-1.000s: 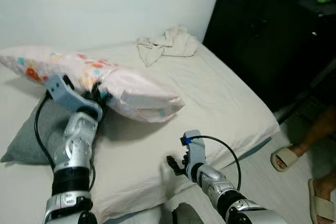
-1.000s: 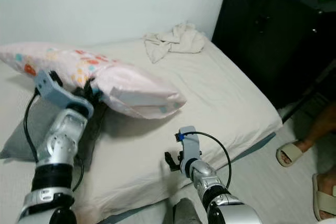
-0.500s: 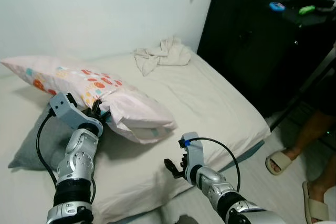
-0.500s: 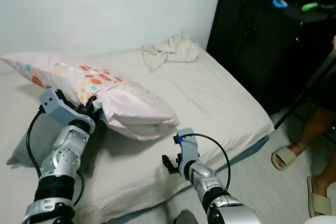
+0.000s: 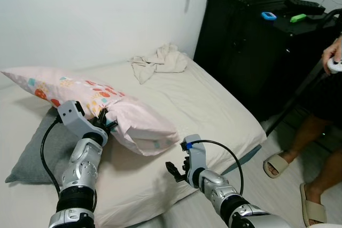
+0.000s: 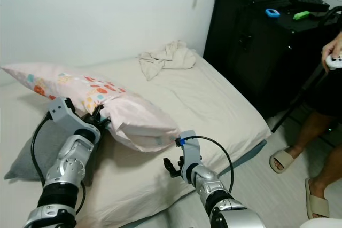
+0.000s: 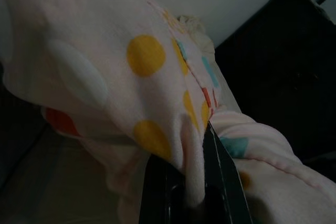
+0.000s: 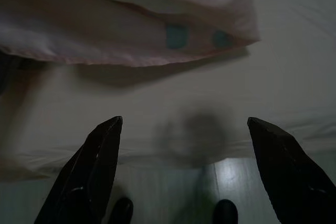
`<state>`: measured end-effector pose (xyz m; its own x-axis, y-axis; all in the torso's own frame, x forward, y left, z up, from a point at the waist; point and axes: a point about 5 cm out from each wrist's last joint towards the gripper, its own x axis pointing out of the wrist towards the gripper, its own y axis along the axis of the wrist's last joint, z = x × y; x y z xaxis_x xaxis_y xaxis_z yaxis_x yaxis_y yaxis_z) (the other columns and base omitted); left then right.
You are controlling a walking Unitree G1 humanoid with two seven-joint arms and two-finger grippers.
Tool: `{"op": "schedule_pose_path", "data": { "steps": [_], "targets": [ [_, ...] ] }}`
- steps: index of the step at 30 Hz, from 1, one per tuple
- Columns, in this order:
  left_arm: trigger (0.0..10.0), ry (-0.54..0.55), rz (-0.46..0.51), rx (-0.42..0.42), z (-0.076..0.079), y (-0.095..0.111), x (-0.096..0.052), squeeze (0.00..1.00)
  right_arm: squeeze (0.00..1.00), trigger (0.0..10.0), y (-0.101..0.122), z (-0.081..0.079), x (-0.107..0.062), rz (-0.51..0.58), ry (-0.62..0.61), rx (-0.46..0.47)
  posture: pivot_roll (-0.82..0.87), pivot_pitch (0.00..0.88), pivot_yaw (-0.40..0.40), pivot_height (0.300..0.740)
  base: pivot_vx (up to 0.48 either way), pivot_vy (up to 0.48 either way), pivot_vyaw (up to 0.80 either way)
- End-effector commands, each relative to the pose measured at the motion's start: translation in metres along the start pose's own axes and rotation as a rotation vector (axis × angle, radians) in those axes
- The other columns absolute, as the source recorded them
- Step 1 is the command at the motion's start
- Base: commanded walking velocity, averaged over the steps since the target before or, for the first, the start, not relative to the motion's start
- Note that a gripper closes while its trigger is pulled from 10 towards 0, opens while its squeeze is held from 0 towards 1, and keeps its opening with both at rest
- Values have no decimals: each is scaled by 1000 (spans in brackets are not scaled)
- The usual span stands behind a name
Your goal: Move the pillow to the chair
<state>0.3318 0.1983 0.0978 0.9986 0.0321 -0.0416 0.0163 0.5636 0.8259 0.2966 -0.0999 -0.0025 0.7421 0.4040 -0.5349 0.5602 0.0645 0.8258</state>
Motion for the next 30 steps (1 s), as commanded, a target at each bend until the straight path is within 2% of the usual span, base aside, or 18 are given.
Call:
{"op": "schedule_pose_path", "data": {
  "steps": [1,3,5,8,10,15,20,25,30],
  "targets": [
    [10000,-14,23,13,-3,3,-1,0,0,10000,-12,2,-2,-45,-22,-2,-28,46,-66,740,0,0,0],
    [10000,-31,18,10,-3,2,-2,0,0,10000,-13,3,-3,-51,-37,-2,-26,45,-68,740,0,0,0],
    [10000,-114,-6,11,6,-4,-4,0,0,10000,-20,9,-6,-75,-72,-7,-20,43,-71,740,0,0,0],
    [10000,-147,-17,13,10,-6,-5,0,0,10000,-23,11,-7,-83,-81,-9,-19,43,-72,740,0,0,0],
    [10000,-199,-47,49,17,-15,-7,0,0,10000,-37,17,-13,-135,-117,-4,-15,42,-71,740,0,0,-522],
    [10000,-172,-93,99,8,-30,-10,0,0,10000,-54,24,-21,-193,-166,44,-18,42,-72,740,0,0,-674],
    [10000,-184,-98,67,6,-32,-13,0,0,10000,-64,29,-26,-224,-195,59,-15,42,-73,740,0,0,-693],
    [10000,-288,-95,28,16,-32,-16,0,0,10000,-76,35,-34,-266,-235,79,-10,40,-78,740,0,0,-691],
    [10000,-293,-85,50,19,-32,-14,0,0,10000,-74,36,-33,-263,-237,77,-9,36,-80,740,0,0,-689]
  ]
}}
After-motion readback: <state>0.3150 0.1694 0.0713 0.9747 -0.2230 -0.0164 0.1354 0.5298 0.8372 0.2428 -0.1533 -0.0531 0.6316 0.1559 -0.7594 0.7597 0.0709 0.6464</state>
